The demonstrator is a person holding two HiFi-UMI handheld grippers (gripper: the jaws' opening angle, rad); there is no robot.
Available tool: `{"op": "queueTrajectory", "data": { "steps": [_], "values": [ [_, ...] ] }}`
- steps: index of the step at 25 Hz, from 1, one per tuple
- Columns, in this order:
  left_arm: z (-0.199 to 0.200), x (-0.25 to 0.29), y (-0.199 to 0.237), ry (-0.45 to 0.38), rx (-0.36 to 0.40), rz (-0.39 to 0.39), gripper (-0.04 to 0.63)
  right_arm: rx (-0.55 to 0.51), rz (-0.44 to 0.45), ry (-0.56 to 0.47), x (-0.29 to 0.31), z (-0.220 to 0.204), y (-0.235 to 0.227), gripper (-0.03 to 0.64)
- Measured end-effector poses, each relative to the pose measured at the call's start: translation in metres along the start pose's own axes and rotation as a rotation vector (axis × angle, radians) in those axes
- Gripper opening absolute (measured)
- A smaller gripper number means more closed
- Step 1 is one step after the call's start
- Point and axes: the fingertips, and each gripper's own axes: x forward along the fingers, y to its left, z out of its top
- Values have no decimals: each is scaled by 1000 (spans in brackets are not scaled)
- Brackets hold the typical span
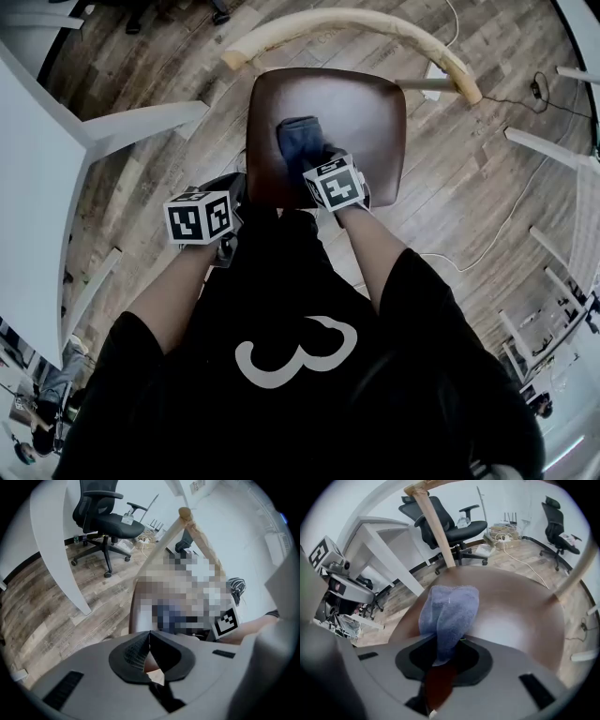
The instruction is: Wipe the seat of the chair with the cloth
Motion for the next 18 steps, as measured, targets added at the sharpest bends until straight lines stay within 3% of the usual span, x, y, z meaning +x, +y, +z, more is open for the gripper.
{"op": "queueTrajectory", "data": {
  "steps": [8, 18],
  "values": [
    [-7, 14, -23, 31, 40, -22, 14, 40, -76, -27, -21, -29, -41, 87],
    [-23, 20, -42, 51, 64, -22, 14, 196, -164, -52, -59, -85, -110, 87]
  ]
}}
